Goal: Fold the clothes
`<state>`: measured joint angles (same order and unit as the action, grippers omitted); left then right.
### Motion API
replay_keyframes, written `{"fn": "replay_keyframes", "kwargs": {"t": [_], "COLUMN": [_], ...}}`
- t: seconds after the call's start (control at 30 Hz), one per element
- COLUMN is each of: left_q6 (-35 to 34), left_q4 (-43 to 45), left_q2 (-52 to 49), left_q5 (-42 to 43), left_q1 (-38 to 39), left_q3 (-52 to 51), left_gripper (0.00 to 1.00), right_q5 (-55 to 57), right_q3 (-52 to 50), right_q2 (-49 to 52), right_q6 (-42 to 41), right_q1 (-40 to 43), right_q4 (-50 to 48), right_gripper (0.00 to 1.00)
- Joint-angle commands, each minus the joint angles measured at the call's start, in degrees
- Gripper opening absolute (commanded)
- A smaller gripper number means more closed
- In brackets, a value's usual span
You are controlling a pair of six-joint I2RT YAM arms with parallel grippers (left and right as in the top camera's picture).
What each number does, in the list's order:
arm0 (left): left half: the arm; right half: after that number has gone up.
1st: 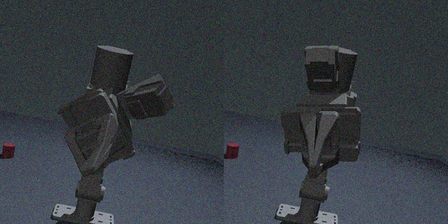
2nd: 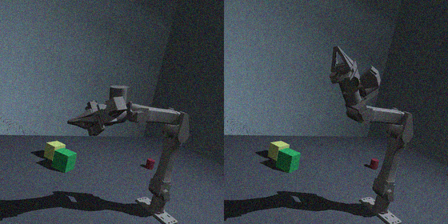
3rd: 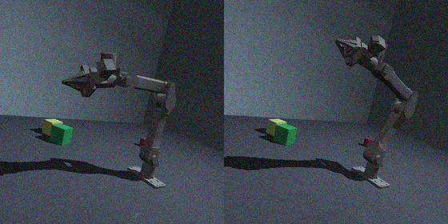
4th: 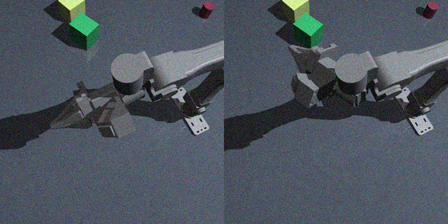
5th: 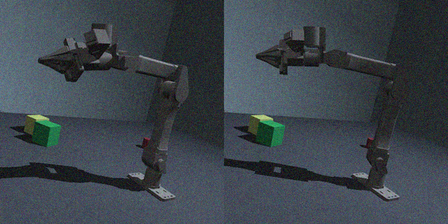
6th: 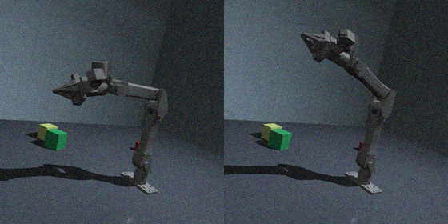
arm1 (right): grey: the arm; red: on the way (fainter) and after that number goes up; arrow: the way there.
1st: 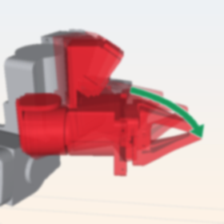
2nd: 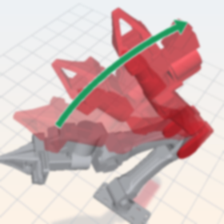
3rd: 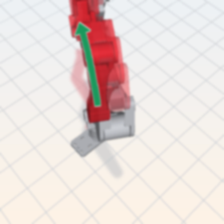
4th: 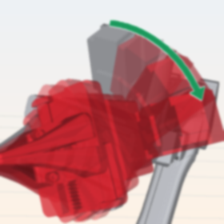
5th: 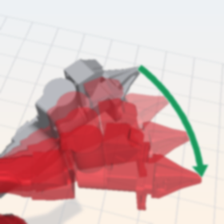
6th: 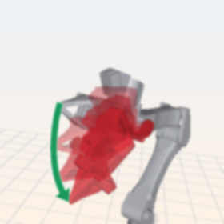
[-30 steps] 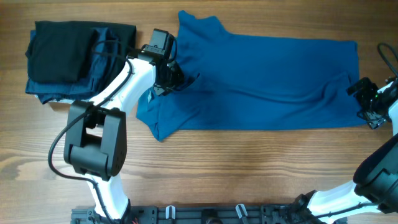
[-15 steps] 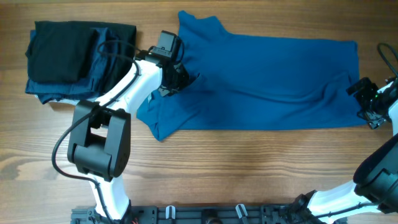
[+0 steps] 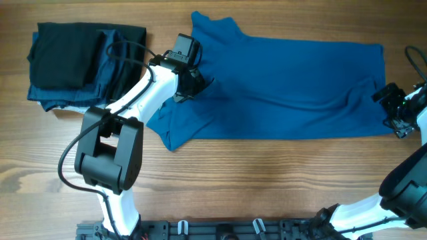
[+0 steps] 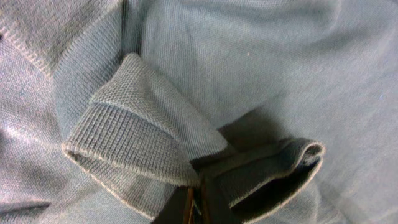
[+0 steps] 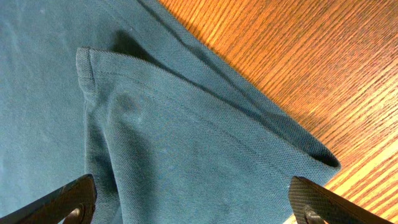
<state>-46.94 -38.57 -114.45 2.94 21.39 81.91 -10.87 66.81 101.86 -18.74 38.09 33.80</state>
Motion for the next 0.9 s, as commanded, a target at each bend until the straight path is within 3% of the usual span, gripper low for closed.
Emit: {"fn": "replay_keyframes", "kwargs": {"t": [0.0,0.3,0.43,0.53,0.63,0.73,0.8,0.87], "left_q6": [-0.26,-0.26,-0.09,4.17,9.55,14.6,16.39,16.81], "left_q4": [1.77,11.23,17.55,24.33,24.59,19.87,15.19,8.55], "left_q2": [-1.09,-2.38,-5.88,-5.66,-3.04,2.21,4.94,7.32], "left_q5": [-1.55,-3.93,-3.93,-2.93,-2.82,-4.81,-5.2,-5.22], "left_q1": [0.04,0.04,0.04,-0.02,-0.02,0.0,0.04,0.04], "left_q3": [-0.39,-0.39,-0.39,0.2,3.93,8.98,10.25,10.4], "left_gripper": [0.04,0.06,0.2,0.33,0.37,0.49,0.45,0.26], "right_q5": [0.76,0.76,0.76,0.76,0.76,0.76,0.76,0.76], "right_q3": [0.96,0.96,0.96,0.96,0.96,0.96,0.96,0.96], "right_q2": [-0.98,-0.98,-0.98,-0.98,-0.98,-0.98,-0.98,-0.98], "right_q6": [0.59,0.59,0.61,0.61,0.61,0.61,0.61,0.59], "right_q1": [-0.02,-0.02,-0.02,-0.02,-0.02,-0.02,-0.02,-0.02], "right_q4": [-0.31,-0.33,-0.33,-0.31,-0.33,-0.33,-0.31,-0.33], "right_gripper": [1.0,1.0,1.0,1.0,1.0,1.0,1.0,1.0]}}
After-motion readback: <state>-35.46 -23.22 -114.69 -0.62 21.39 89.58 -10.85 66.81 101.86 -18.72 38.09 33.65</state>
